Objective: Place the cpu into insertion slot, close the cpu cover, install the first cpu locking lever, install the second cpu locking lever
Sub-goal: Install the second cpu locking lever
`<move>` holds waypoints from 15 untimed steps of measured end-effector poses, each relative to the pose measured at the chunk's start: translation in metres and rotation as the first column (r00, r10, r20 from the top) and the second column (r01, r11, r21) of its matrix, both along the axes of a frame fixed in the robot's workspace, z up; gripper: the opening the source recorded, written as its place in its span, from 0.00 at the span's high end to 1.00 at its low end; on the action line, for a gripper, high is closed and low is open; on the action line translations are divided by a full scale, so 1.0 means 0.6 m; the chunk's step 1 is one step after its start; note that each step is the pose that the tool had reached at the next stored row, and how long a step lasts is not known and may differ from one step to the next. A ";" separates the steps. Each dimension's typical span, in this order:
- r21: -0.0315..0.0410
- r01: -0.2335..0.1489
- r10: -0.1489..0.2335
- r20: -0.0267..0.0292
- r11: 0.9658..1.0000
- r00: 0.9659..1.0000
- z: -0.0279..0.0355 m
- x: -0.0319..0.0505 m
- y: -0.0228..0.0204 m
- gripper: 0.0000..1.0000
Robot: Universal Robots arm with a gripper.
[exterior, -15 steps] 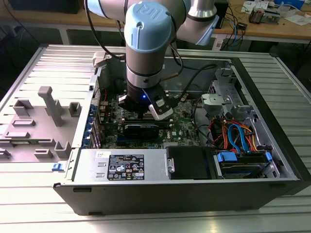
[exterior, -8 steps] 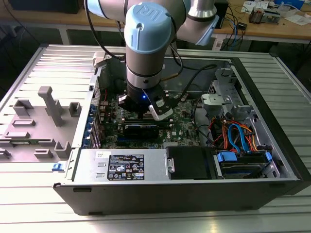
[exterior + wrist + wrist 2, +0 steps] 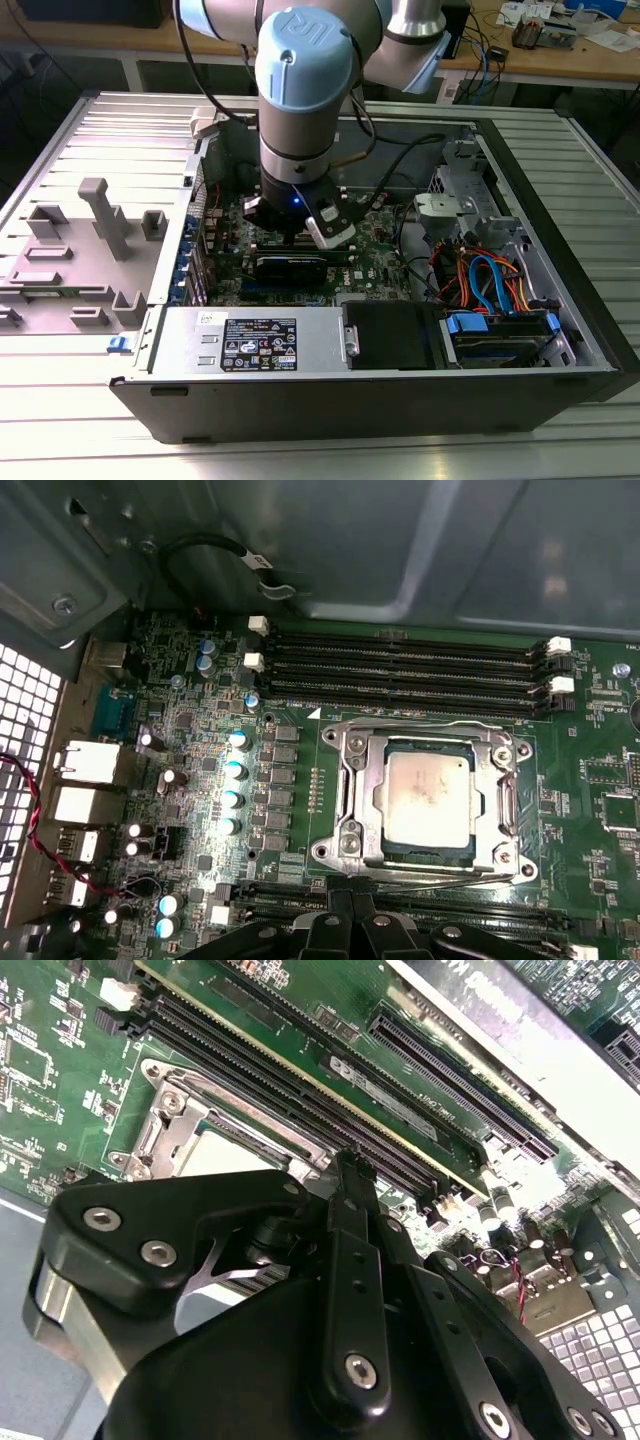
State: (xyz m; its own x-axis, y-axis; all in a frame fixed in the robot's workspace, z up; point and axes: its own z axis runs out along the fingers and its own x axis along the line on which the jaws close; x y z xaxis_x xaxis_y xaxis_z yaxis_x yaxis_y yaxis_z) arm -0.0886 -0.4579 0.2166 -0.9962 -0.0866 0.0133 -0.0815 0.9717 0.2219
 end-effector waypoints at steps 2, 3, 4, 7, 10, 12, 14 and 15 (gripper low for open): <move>0.011 0.000 0.000 0.000 1.000 1.000 -0.002 -0.002 0.0001 0.89; 0.013 0.000 0.000 0.000 1.000 1.000 -0.003 -0.002 0.0001 0.89; 0.014 0.000 0.000 0.000 1.000 1.000 -0.005 -0.003 0.0001 0.89; 0.017 0.001 -0.001 0.000 1.000 1.000 -0.007 -0.006 0.0001 0.89; 0.021 0.001 -0.001 0.000 1.000 1.000 -0.010 -0.010 0.0000 0.89; 0.022 0.004 -0.004 0.000 1.000 1.000 -0.011 -0.013 0.0001 0.89; 0.022 0.010 -0.010 0.000 1.000 1.000 -0.012 -0.014 0.0014 0.89; 0.023 0.013 -0.013 0.000 1.000 1.000 -0.013 -0.013 0.0019 0.89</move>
State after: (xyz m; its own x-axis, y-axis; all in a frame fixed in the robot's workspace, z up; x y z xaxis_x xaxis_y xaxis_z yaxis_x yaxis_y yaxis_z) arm -0.0967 -0.4568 0.2090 -0.9972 -0.0740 0.0111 -0.0691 0.9672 0.2443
